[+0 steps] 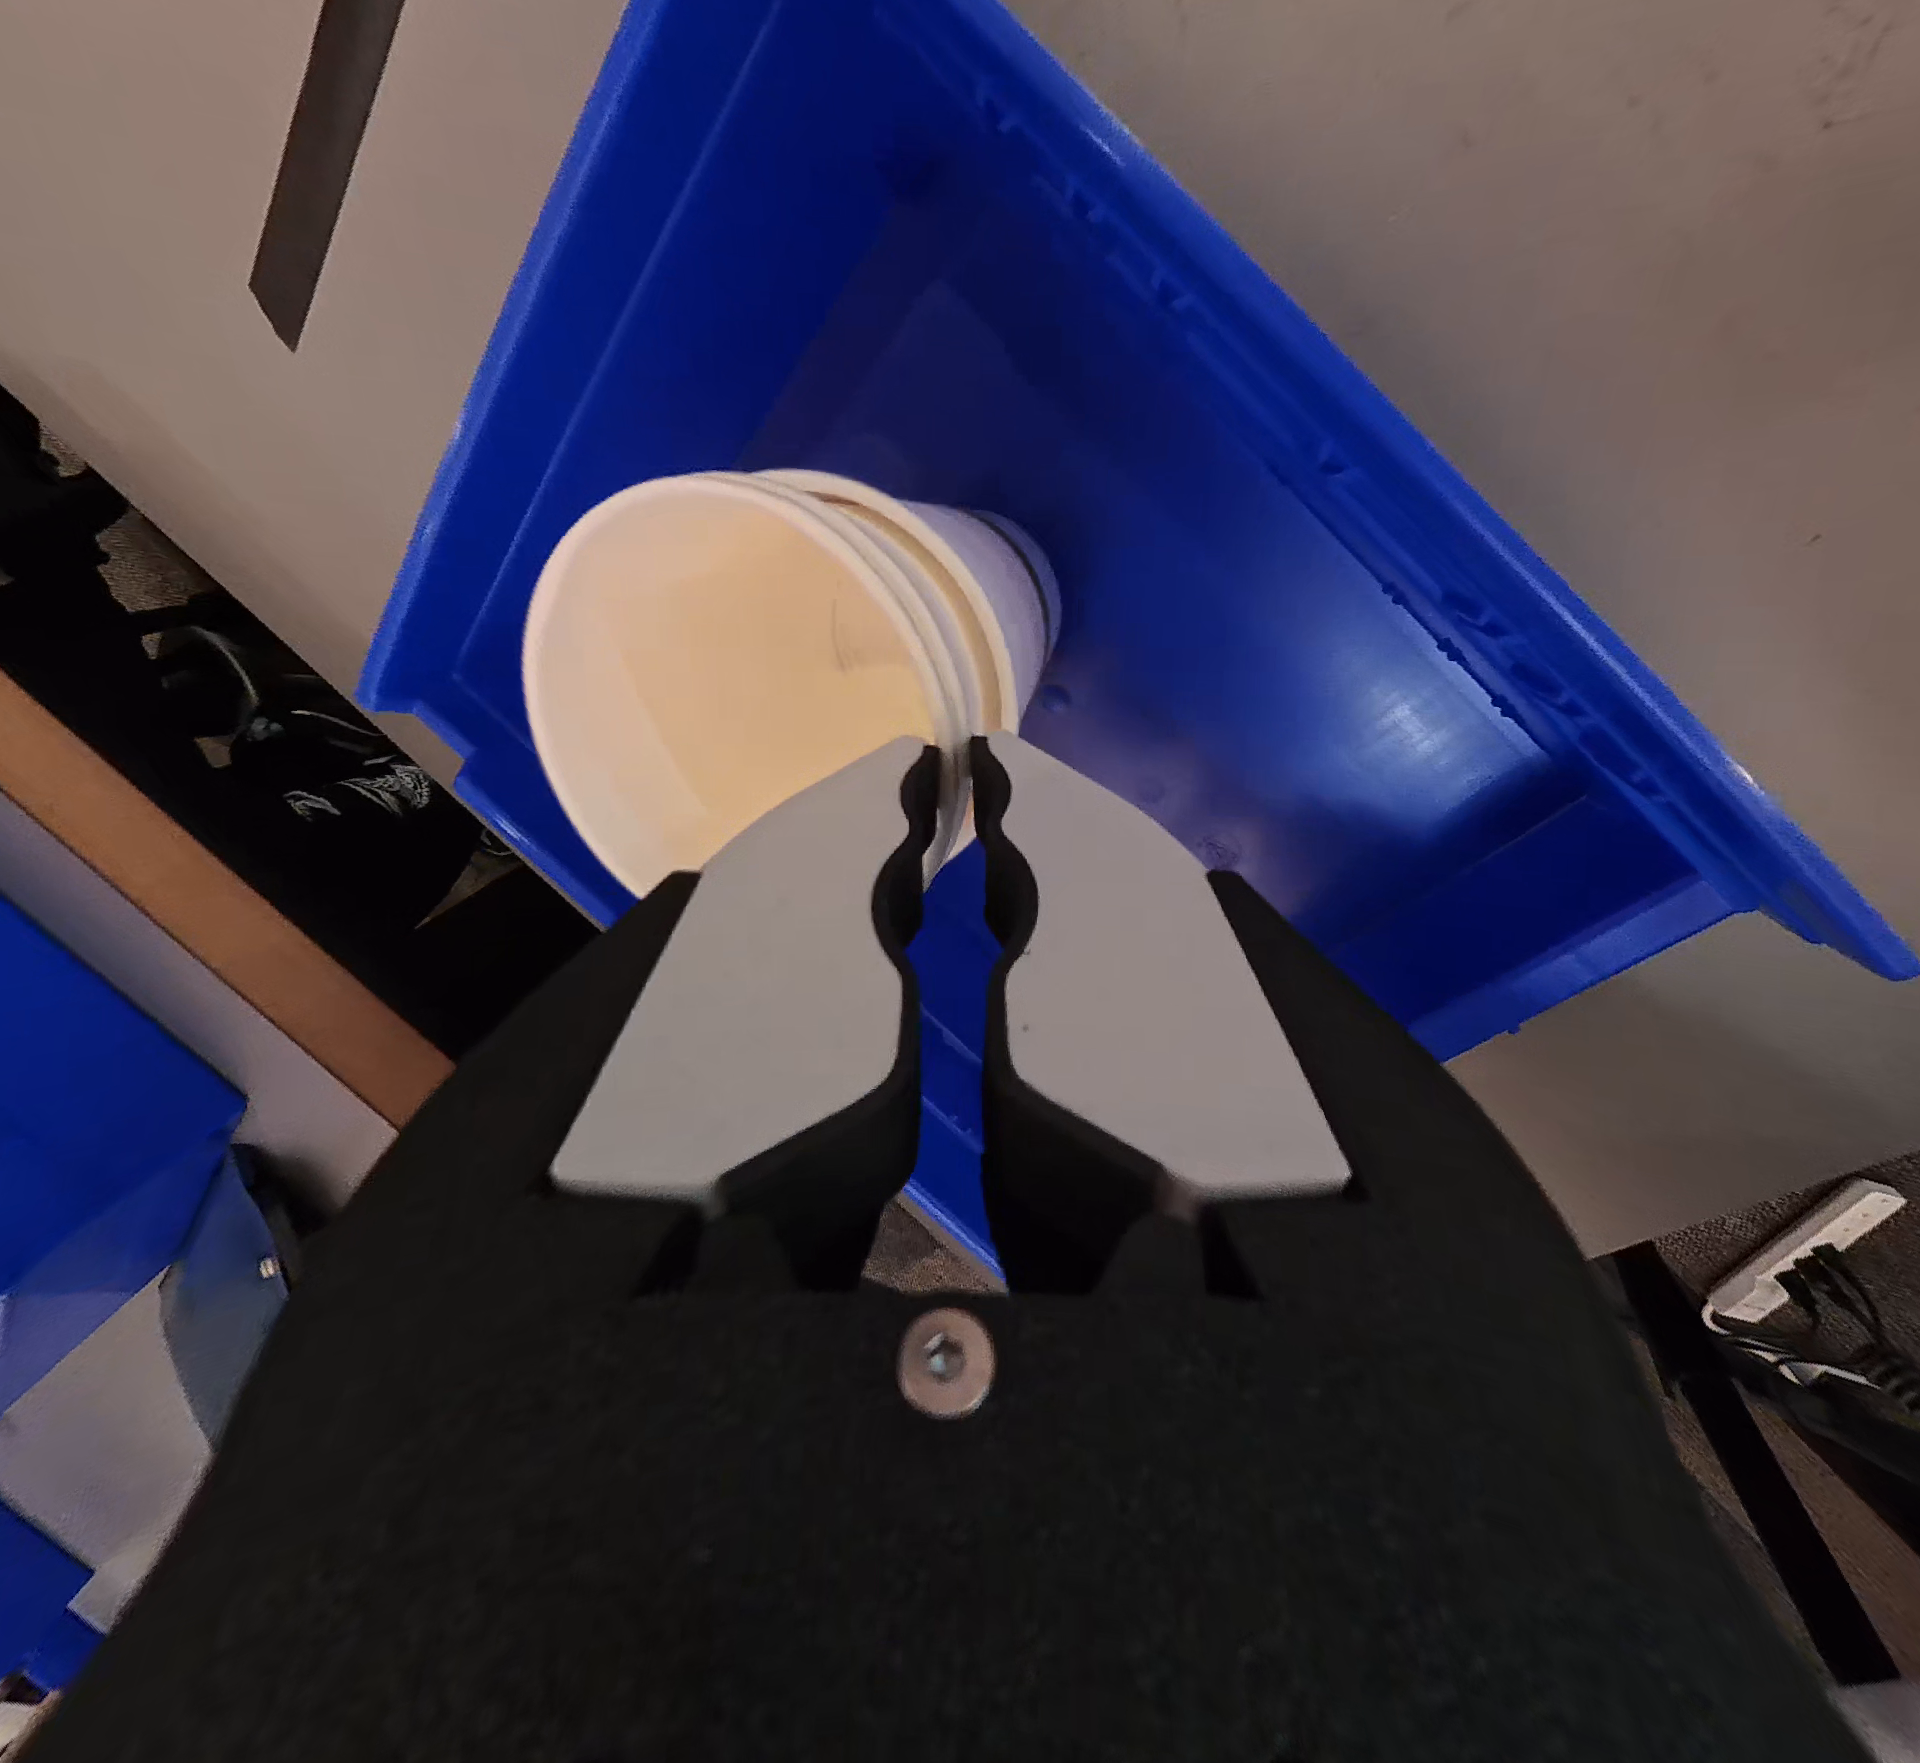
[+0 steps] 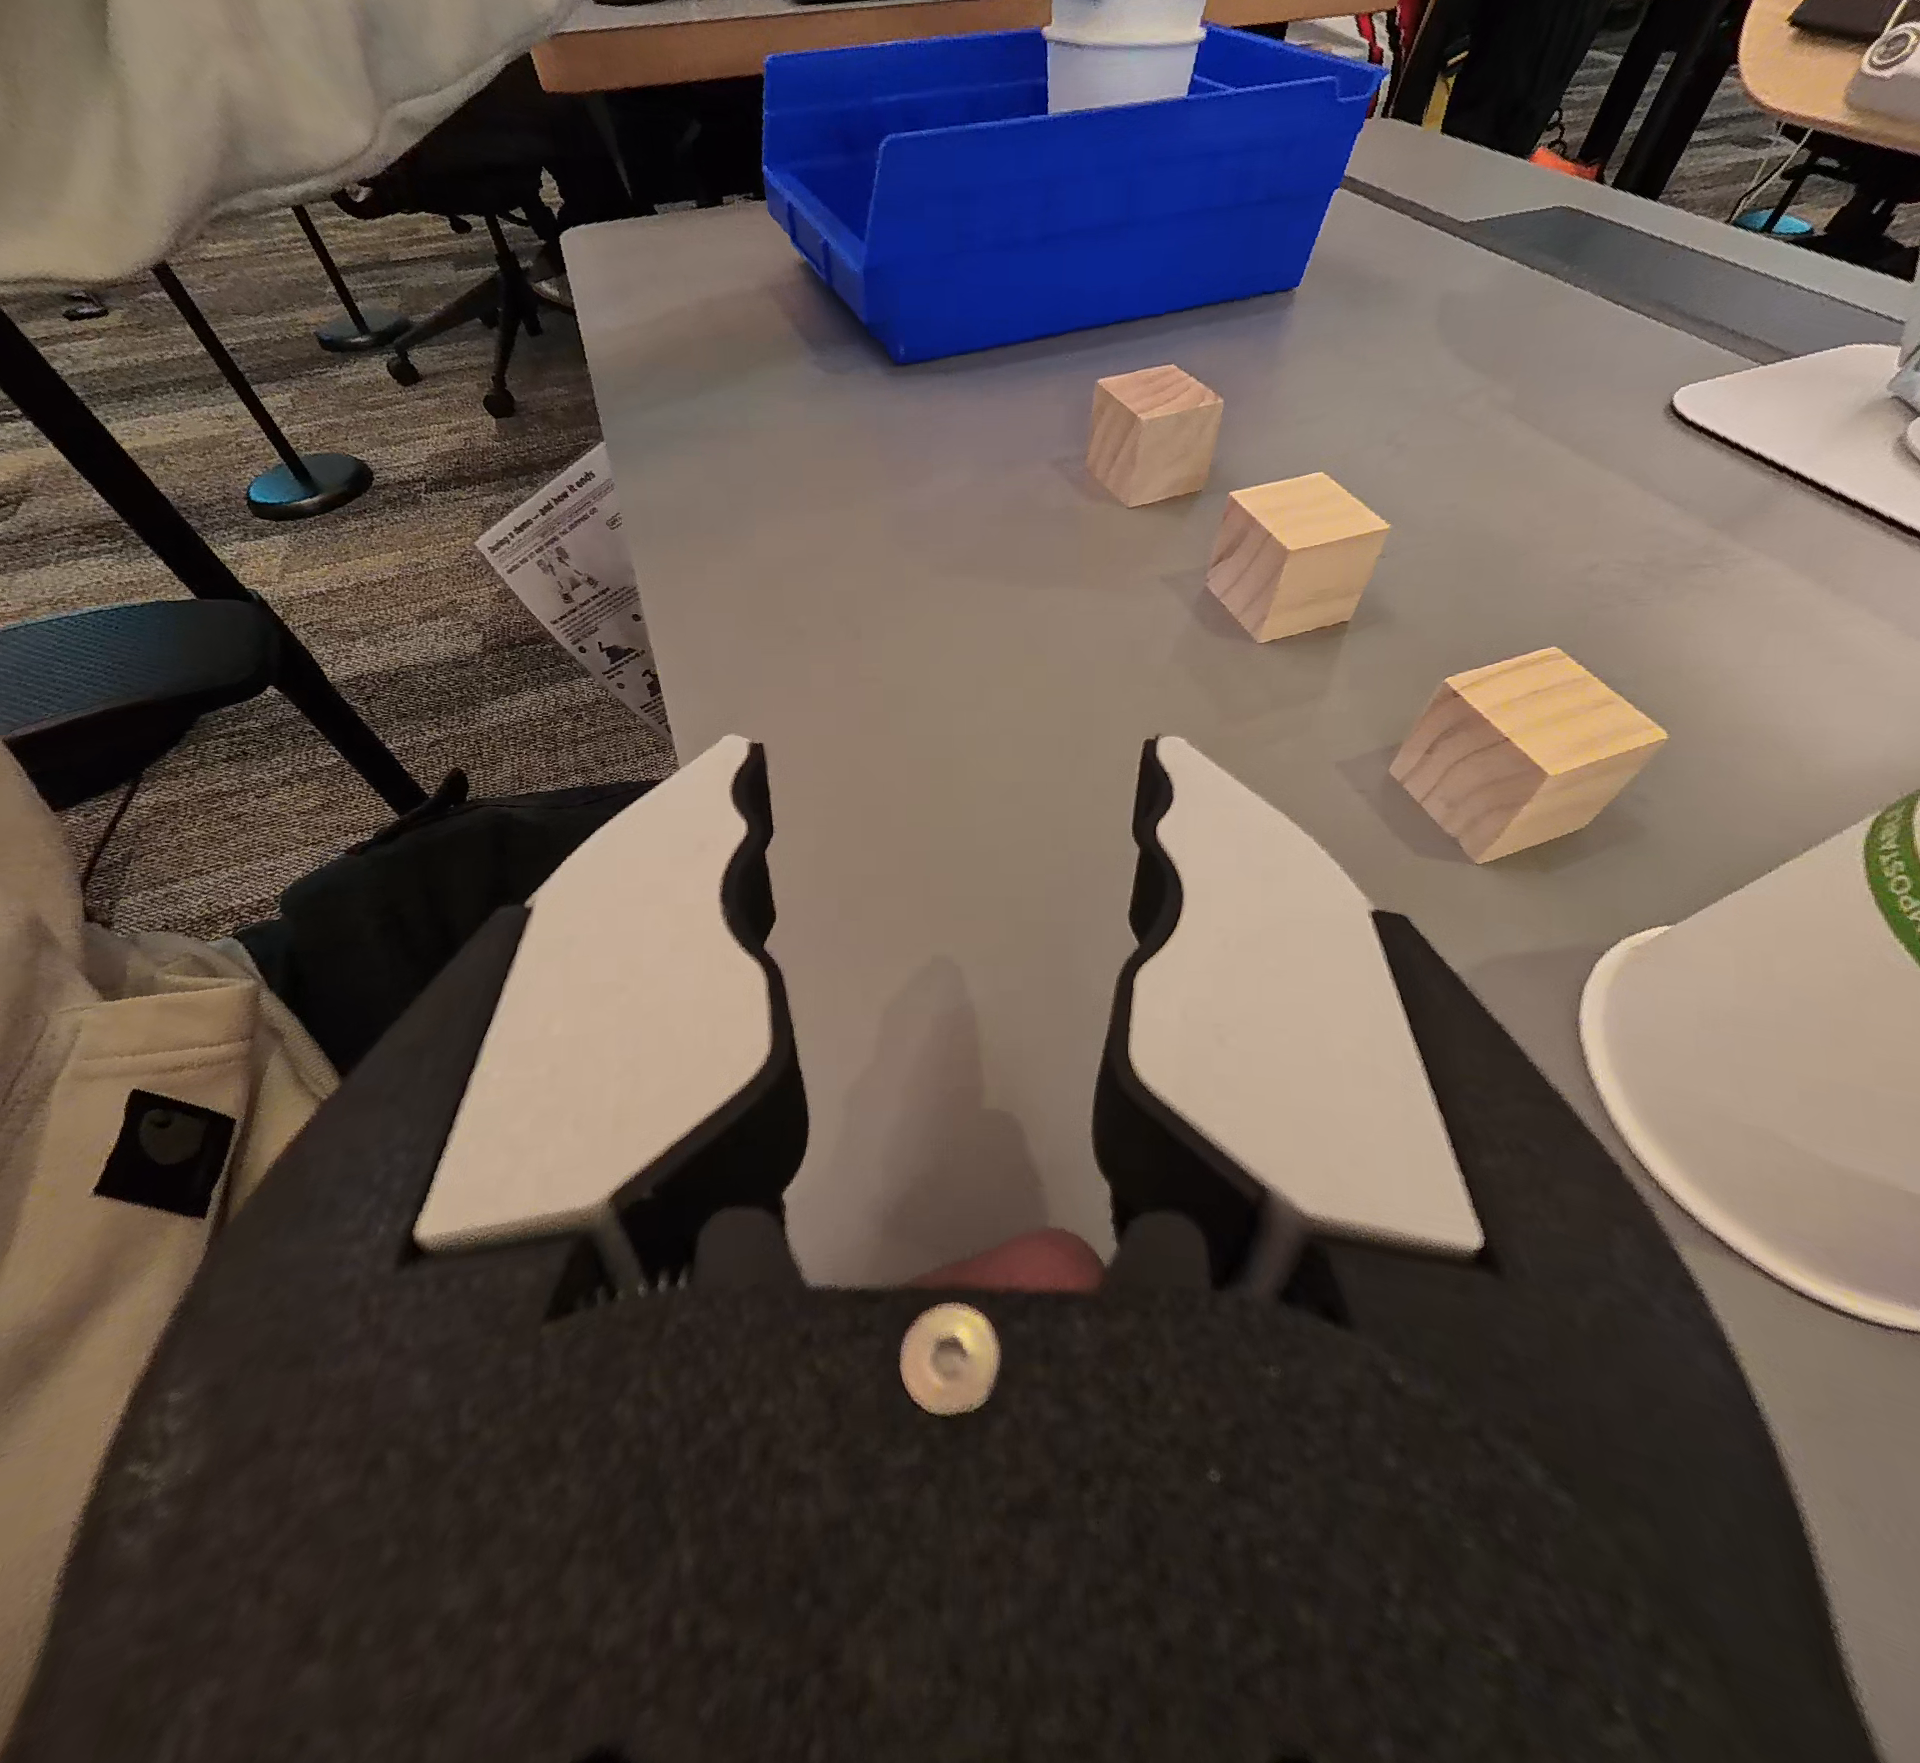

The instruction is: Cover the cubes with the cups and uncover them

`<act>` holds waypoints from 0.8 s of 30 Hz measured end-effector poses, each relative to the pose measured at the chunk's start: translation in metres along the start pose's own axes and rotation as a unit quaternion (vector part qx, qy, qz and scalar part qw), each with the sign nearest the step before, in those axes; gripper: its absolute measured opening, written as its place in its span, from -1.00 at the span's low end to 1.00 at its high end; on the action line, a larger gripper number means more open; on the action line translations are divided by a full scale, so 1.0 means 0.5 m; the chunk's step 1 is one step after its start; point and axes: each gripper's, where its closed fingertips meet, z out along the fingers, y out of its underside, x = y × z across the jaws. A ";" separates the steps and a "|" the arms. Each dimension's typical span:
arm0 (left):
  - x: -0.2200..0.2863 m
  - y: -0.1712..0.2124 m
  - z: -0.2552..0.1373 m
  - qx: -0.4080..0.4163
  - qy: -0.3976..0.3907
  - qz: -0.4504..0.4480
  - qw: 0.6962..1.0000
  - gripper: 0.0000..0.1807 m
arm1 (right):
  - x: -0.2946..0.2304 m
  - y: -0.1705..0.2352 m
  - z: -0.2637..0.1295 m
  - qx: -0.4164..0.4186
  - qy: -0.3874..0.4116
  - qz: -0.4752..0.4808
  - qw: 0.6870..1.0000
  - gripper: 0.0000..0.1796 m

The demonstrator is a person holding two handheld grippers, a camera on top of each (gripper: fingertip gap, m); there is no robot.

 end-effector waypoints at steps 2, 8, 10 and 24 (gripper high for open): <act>-0.002 -0.002 0.000 0.007 -0.006 -0.001 1.000 -0.93 | -0.002 -0.001 0.000 -0.001 -0.001 -0.003 1.000 -0.25; 0.005 0.001 0.000 0.006 0.002 -0.003 1.000 -0.82 | -0.007 0.000 0.000 -0.005 -0.004 -0.005 1.000 -0.25; 0.009 0.003 0.002 0.004 0.006 -0.001 1.000 -0.86 | -0.009 0.001 0.000 -0.008 -0.005 -0.007 1.000 -0.25; 0.007 0.004 -0.010 -0.002 0.001 0.006 1.000 -0.96 | -0.012 -0.001 -0.004 -0.011 -0.007 -0.009 1.000 -0.27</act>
